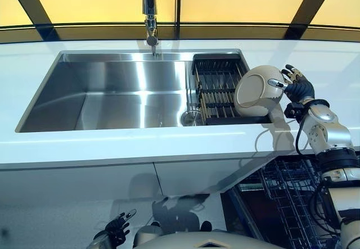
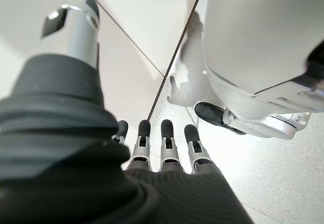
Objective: Take plates into dishwasher
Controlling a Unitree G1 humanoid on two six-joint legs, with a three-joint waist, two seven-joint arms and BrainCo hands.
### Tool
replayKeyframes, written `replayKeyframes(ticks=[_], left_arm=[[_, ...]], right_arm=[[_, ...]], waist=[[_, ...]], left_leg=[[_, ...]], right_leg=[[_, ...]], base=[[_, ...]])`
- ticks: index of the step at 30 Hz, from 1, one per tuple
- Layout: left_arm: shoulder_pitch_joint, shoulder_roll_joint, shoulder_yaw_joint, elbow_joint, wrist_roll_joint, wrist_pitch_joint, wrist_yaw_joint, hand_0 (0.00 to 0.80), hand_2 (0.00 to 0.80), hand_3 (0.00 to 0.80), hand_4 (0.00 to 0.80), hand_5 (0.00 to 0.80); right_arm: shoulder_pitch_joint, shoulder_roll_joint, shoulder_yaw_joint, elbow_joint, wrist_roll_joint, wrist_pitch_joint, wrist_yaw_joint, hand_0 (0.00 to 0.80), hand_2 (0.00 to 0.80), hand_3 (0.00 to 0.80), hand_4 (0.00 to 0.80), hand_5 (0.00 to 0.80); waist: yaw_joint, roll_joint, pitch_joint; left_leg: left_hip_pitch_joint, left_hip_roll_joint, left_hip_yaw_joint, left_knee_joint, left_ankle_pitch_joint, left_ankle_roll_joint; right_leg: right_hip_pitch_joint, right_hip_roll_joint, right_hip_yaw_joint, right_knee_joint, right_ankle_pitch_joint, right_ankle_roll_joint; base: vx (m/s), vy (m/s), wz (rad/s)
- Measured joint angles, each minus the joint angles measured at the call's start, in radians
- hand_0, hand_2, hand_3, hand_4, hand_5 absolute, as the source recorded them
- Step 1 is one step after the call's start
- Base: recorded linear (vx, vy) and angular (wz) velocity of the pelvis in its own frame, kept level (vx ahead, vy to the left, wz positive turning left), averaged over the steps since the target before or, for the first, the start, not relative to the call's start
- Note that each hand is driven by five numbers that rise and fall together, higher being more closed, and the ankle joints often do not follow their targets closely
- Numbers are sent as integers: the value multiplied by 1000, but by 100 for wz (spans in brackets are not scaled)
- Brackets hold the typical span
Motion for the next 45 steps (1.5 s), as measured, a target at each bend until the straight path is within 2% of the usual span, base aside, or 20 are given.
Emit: replayKeyframes(ticks=[7, 11, 13, 24, 45], left_arm=[[1, -2, 0, 0, 0, 0, 2, 0, 0, 0, 0, 0], [0, -8, 0, 0, -1, 0, 2, 0, 0, 0, 0, 0], [0, -10, 0, 0, -1, 0, 3, 0, 0, 0, 0, 0], [-2, -15, 0, 0, -1, -1, 7, 0, 0, 0, 0, 0], [-1, -17, 0, 1, -2, -1, 8, 0, 0, 0, 0, 0]], right_arm=[[2, 8, 0, 1, 29, 0, -41, 0, 0, 0, 0, 0], [5, 8, -1, 1, 39, 0, -69, 0, 0, 0, 0, 0], [6, 8, -1, 1, 46, -2, -82, 0, 0, 0, 0, 0], [15, 8, -17, 13, 59, -8, -92, 0, 0, 0, 0, 0], [45, 18, 2, 38, 64, 17, 24, 0, 0, 0, 0, 0]], waist=[[-19, 2, -1], [-21, 4, -2], [-22, 5, -3], [-23, 5, -3], [-21, 6, -3]], left_leg=[[0, 0, 1, 0, 0, 0], [8, 1, 7, 0, 0, 0], [11, 2, 25, 0, 0, 0], [14, 3, 34, -1, 0, 0], [8, 3, 37, -1, 0, 0]], right_leg=[[-2, 2, 1, 0, 0, 0], [-2, 3, 5, 0, 0, 0], [-2, 4, 8, 0, 1, -1], [-3, 6, 19, 0, 3, -2], [-3, 2, 19, -3, 4, -2]], base=[[0, 0, 0], [-4, 0, -2], [-8, -1, -5], [-2, -2, -1], [0, 0, 0]])
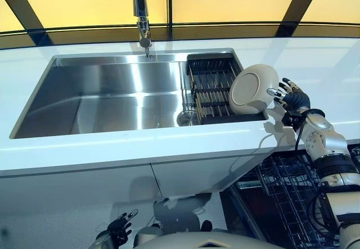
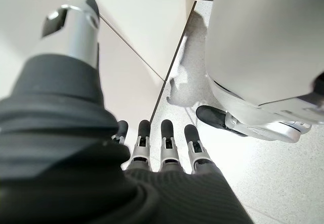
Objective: Take plates into dishwasher
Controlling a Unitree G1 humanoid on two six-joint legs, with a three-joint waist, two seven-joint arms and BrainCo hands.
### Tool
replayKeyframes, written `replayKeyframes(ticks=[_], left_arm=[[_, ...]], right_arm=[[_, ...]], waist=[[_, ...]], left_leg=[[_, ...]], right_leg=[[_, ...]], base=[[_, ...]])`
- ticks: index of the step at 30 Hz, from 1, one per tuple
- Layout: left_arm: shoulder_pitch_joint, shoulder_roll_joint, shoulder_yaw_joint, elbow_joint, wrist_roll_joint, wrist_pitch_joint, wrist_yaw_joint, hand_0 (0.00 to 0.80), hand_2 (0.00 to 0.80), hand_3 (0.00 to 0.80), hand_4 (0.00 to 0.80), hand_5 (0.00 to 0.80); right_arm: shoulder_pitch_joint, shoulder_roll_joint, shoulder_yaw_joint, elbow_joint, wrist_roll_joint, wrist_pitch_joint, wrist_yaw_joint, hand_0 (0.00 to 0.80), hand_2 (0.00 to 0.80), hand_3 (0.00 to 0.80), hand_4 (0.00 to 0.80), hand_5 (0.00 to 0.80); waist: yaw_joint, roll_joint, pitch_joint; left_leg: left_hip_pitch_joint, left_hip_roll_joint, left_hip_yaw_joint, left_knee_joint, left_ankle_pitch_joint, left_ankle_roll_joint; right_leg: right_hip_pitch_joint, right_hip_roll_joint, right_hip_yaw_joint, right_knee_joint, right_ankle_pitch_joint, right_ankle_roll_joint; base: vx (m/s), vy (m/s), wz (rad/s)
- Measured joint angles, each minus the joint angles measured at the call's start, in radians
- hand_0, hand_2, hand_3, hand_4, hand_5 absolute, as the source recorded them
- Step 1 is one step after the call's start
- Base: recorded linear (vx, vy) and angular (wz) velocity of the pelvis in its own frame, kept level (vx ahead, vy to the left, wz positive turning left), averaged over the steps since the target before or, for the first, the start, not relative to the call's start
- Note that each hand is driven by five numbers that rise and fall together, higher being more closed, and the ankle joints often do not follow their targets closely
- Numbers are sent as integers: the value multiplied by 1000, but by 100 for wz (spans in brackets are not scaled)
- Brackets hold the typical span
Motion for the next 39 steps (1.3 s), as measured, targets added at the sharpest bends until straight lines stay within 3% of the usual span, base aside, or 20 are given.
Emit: replayKeyframes(ticks=[19, 26, 33, 34, 35, 36, 37, 39], left_arm=[[3, 0, 0, 3, 0, 0, -1, 0, 0, 0, 0, 0], [4, 0, 0, 9, 0, 0, -1, 0, 0, 0, 0, 0], [2, 0, 0, 21, -1, 1, -1, 0, 0, 0, 0, 0], [2, 0, 0, 22, -1, 2, -1, 0, 0, 0, 0, 0], [1, 0, 0, 25, -1, 2, -1, 0, 0, 0, 0, 0], [-2, 0, 0, 26, -1, 2, -1, 0, 0, 0, 0, 0], [-6, 0, 0, 27, -1, 3, -1, 0, 0, 0, 0, 0], [-9, 0, 0, 28, -1, 4, -1, 0, 0, 0, 0, 0]], right_arm=[[-9, -1, 3, 0, -10, 23, 36, 0, 0, 0, 0, 0], [-52, -17, 13, 20, -73, 88, 88, 0, 0, 0, 0, 0], [-180, -58, 95, 117, -158, 184, 165, 0, 0, 0, 0, 0], [-195, -60, 104, 124, -159, 197, 172, 169, 169, 169, 169, 169], [-208, -63, 113, 135, -161, 205, 179, 276, 276, 276, 276, 276], [-220, -67, 121, 147, -167, 216, 185, 593, 593, 593, 593, 593], [-225, -70, 125, 156, -176, 225, 198, 800, 800, 800, 800, 800], [-243, -69, 144, 178, -189, 244, 226, 800, 800, 800, 800, 800]], waist=[[1, 4, -3], [3, 5, -3], [11, 4, -3], [14, 4, -3], [17, 4, -3], [24, 4, -3], [33, 3, -3], [41, 2, -3]], left_leg=[[-1, 0, -11, 1, 0, 0], [0, 0, -14, 1, 1, 0], [0, 0, -19, 1, 2, -1], [0, 0, -20, 1, 2, -1], [0, 0, -20, 1, 2, -1], [0, 0, -21, 1, 2, -1], [0, 0, -22, 1, 2, -1], [-6, -2, -35, 2, 5, -1]], right_leg=[[5, -1, -11, 0, 0, 0], [9, -2, -14, -1, 0, 0], [12, -2, -19, -1, 0, 0], [12, -2, -20, -1, 0, 0], [12, -2, -20, -1, 0, 0], [13, -2, -20, -1, -1, 0], [13, -2, -22, -1, -1, 0], [14, -4, -32, -1, -1, 0]], base=[[0, 0, 0], [0, 0, 0], [0, 0, 0], [0, 0, 0], [0, 0, 0], [0, 0, 0], [-2, 4, 5], [-3, 6, 14]])
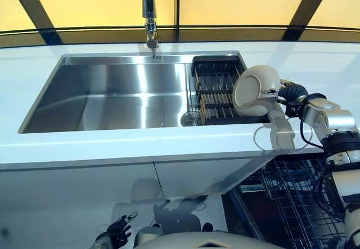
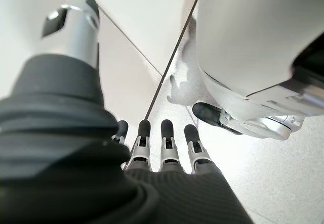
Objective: Take plates into dishwasher
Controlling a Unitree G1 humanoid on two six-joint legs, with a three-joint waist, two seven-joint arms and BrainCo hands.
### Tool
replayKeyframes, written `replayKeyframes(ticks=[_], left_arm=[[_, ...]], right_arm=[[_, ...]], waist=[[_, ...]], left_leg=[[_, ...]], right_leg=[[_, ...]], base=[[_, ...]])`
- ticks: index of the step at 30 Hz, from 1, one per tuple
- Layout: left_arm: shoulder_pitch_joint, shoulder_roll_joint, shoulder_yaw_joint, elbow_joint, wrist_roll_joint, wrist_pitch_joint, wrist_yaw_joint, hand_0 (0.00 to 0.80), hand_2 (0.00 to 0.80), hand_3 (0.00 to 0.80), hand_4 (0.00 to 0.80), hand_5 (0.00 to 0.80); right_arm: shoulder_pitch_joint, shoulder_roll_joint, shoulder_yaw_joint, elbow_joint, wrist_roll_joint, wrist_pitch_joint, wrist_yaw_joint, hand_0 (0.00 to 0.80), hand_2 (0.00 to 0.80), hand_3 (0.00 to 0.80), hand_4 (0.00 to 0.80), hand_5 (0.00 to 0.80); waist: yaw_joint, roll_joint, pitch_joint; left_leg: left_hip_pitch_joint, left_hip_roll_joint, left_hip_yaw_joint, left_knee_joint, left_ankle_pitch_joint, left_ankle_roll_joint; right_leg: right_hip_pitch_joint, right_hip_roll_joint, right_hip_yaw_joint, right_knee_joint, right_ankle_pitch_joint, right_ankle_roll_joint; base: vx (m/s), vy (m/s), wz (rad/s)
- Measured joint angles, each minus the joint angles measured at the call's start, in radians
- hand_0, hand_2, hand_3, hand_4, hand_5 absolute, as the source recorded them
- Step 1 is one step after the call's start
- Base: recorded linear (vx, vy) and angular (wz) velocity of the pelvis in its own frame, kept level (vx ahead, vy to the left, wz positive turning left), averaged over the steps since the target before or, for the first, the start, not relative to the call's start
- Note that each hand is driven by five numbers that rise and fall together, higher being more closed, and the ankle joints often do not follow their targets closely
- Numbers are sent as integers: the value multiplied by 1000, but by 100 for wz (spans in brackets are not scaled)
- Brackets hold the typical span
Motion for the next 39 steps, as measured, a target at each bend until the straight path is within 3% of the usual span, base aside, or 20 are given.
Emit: replayKeyframes(ticks=[13, 23, 39], left_arm=[[0, 2, 0, 3, 0, 3, 0, 0, 0, 0, 0, 0], [-14, 5, 0, 1, 1, 17, 0, 0, 0, 0, 0, 0], [-23, 11, -6, 1, 4, 17, -1, 0, 0, 0, 0, 0]], right_arm=[[-60, -7, 14, 57, -48, 6, 33, 800, 800, 800, 800, 800], [-59, -13, 19, 32, -3, -14, -50, 800, 800, 800, 800, 800], [-60, -135, 10, -125, 207, -145, -117, 800, 800, 800, 800, 800]], waist=[[25, -12, 2], [15, -22, 9], [-13, -41, 22]], left_leg=[[-5, -3, -12, 0, 3, 1], [-4, -3, -7, 0, 4, 1], [6, 1, 33, -2, 1, 0]], right_leg=[[1, -1, -14, 2, -2, 2], [-6, 0, -10, 3, -2, 2], [-14, 8, 24, 4, 3, -1]], base=[[-1, 1, 2], [-6, 8, -1], [0, 17, -5]])
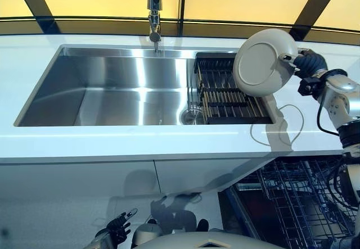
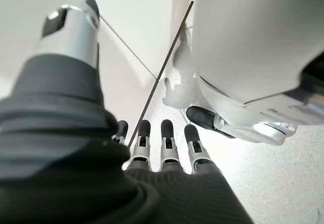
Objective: Take plates into dishwasher
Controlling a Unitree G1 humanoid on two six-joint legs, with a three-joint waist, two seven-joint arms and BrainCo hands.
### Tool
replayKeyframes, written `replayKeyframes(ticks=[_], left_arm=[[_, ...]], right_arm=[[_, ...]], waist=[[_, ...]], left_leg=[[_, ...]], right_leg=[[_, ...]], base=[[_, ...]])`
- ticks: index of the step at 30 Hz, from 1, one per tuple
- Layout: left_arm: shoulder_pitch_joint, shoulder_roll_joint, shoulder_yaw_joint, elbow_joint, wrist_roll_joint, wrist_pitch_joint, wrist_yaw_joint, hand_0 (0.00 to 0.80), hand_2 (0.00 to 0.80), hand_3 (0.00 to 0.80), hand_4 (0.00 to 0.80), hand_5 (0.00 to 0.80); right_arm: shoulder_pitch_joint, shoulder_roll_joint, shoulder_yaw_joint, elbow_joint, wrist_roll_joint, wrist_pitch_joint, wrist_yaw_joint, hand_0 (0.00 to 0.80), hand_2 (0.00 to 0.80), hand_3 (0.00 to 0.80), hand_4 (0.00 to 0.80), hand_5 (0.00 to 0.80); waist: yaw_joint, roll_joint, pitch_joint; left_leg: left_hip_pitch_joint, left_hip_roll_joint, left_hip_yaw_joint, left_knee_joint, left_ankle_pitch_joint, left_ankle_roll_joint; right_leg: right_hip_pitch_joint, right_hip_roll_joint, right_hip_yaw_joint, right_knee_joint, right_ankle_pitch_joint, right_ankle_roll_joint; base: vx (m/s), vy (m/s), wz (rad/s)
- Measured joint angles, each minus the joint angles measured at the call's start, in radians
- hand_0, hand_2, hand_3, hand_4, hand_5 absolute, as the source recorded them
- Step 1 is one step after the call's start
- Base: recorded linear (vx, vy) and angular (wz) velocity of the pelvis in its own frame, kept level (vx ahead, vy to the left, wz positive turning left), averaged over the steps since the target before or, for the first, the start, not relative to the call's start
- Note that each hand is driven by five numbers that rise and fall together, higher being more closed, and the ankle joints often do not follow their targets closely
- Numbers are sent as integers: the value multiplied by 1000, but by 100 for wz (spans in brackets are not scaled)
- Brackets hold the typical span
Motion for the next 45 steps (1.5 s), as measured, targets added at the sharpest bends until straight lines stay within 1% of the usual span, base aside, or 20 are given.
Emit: replayKeyframes(ticks=[6, 8, 13, 14, 18, 19, 21, 22, 26, 28, 29, 30, 31, 32, 33, 36, 37, 41, 43, 45], left_arm=[[-5, 1, -4, 2, 0, -2, -1, 0, 0, 0, 0, 0], [-5, 2, -4, 2, 0, -2, -1, 0, 0, 0, 0, 0], [-10, 3, -4, 3, 0, -3, 0, 0, 0, 0, 0, 0], [-10, 4, -4, 3, 0, -4, 0, 0, 0, 0, 0, 0], [-12, 5, -4, 4, 0, -4, 1, 0, 0, 0, 0, 0], [-11, 7, -4, 4, 0, -5, 2, 0, 0, 0, 0, 0], [-13, 11, -3, 6, 0, -11, 2, 0, 0, 0, 0, 0], [-12, 13, -4, 7, 0, -12, 2, 0, 0, 0, 0, 0], [-18, 15, -3, 11, 0, -16, 2, 0, 0, 0, 0, 0], [-21, 16, -4, 10, 0, -16, 2, 0, 0, 0, 0, 0], [-21, 17, -3, 10, 0, -17, 3, 0, 0, 0, 0, 0], [-22, 18, -3, 10, 0, -17, 3, 0, 0, 0, 0, 0], [-21, 17, -3, 10, 0, -16, 4, 0, 0, 0, 0, 0], [-23, 17, -3, 9, 0, -16, 5, 0, 0, 0, 0, 0], [-26, 17, -3, 9, 0, -17, 6, 0, 0, 0, 0, 0], [-26, 17, -3, 9, 1, -16, 6, 0, 0, 0, 0, 0], [-29, 17, -3, 8, 1, -17, 7, 0, 0, 0, 0, 0], [-40, 16, -3, 8, 1, -16, 10, 0, 0, 0, 0, 0], [-40, 14, -3, 8, 2, -15, 13, 0, 0, 0, 0, 0], [-40, 10, -3, 8, 2, -13, 14, 0, 0, 0, 0, 0]], right_arm=[[-4, -55, -31, 0, 75, -16, -14, 800, 800, 800, 800, 800], [-17, -80, -33, 0, 83, -19, -31, 800, 800, 800, 800, 800], [-29, -178, -37, 6, 68, -22, -68, 800, 800, 800, 800, 800], [-30, -198, -37, 6, 47, -23, -74, 800, 800, 800, 800, 800], [-30, -279, -37, 9, -83, -26, -89, 800, 800, 800, 800, 800], [-29, -295, -37, 11, -118, -31, -95, 800, 800, 800, 800, 800], [-16, -320, -45, 10, -175, -48, -102, 800, 800, 800, 800, 800], [-8, -325, -52, 10, -198, -53, -107, 800, 800, 800, 800, 800], [131, -345, -151, -31, -376, -94, -128, 800, 800, 800, 800, 800], [251, -355, -215, -76, -498, -128, -164, 800, 800, 800, 800, 800], [283, -355, -230, -87, -533, -137, -177, 800, 800, 800, 800, 800], [379, -355, -274, -127, -629, -157, -213, 800, 800, 800, 800, 800], [419, -355, -285, -144, -677, -164, -229, 800, 800, 800, 800, 800], [466, -355, -301, -162, -717, -168, -246, 800, 800, 800, 800, 800], [550, -350, -333, -192, -788, -171, -279, 800, 800, 800, 800, 800], [666, -302, -372, -215, -919, -170, -346, 800, 800, 800, 800, 800], [706, -273, -389, -219, -959, -171, -370, 800, 800, 800, 800, 800], [791, -204, -389, -216, -1033, -166, -410, 800, 800, 800, 800, 800], [815, -165, -389, -216, -1038, -171, -419, 800, 800, 800, 800, 800], [828, -140, -388, -211, -1038, -171, -420, 800, 800, 800, 800, 800]], waist=[[-8, -12, 6], [-19, -13, 6], [-41, -17, 6], [-53, -20, 6], [-60, -25, 6], [-80, -29, 4], [-90, -37, 0], [-103, -42, -1], [-134, -54, -8], [-148, -55, -9], [-153, -55, -9], [-162, -54, -9], [-162, -52, -10], [-176, -50, -11], [-189, -48, -12], [-207, -44, -14], [-216, -41, -16], [-234, -27, -22], [-247, -15, -23], [-249, -9, -20]], left_leg=[[8, 3, 26, 0, -3, -3], [8, 3, 32, 0, -3, -3], [15, 1, 49, 0, -8, -2], [15, 0, 49, 0, -8, -2], [23, 1, 77, -1, -15, -1], [25, 0, 81, 0, -16, 0], [22, 0, 100, 0, -16, -1], [22, 0, 102, 0, -16, -1], [22, -2, 125, 0, -22, 5], [23, -4, 132, 0, -25, 6], [23, -4, 133, 0, -26, 6], [23, -5, 143, 0, -27, 7], [21, -6, 154, 0, -28, 7], [19, -8, 159, 0, -28, 7], [14, -9, 161, 0, -28, 8], [11, -9, 174, -1, -31, 9], [12, -9, 178, -1, -31, 9], [13, -9, 185, 0, -33, 8], [14, -9, 187, -1, -33, 9], [15, -9, 193, -1, -33, 8]], right_leg=[[-6, 9, 27, 0, 5, -5], [-8, 10, 34, 0, 7, -6], [-10, 10, 52, 1, 11, -4], [-10, 10, 52, 1, 11, -4], [-14, 13, 81, 1, 15, -4], [-16, 13, 86, 1, 16, -3], [-31, 16, 104, 1, 22, -5], [-34, 16, 109, 1, 24, -5], [-44, 17, 130, 1, 28, -2], [-46, 17, 140, 1, 30, -3], [-46, 17, 141, 1, 30, -2], [-54, 17, 150, 2, 31, 0], [-62, 18, 161, 2, 34, 1], [-69, 19, 170, 2, 38, 1], [-74, 18, 175, 2, 40, 1], [-78, 19, 187, 1, 41, 3], [-79, 20, 190, 1, 39, 6], [-85, 22, 203, 1, 40, 6], [-85, 22, 205, 1, 41, 7], [-86, 22, 210, 1, 42, 7]], base=[[5, 25, -13], [0, 19, -8], [-5, 20, -11], [-9, 22, -5], [-11, 19, -20], [-20, 18, -16], [-17, 16, -23], [-18, 19, -20], [-26, 16, -16], [-33, 12, -12], [-24, 12, -13], [-31, 13, -22], [-37, 14, -30], [-53, 13, -25], [-42, 8, -14], [-20, 3, -12], [-13, 5, -15], [3, 7, -8], [-2, 0, -2], [-5, -4, -7]])
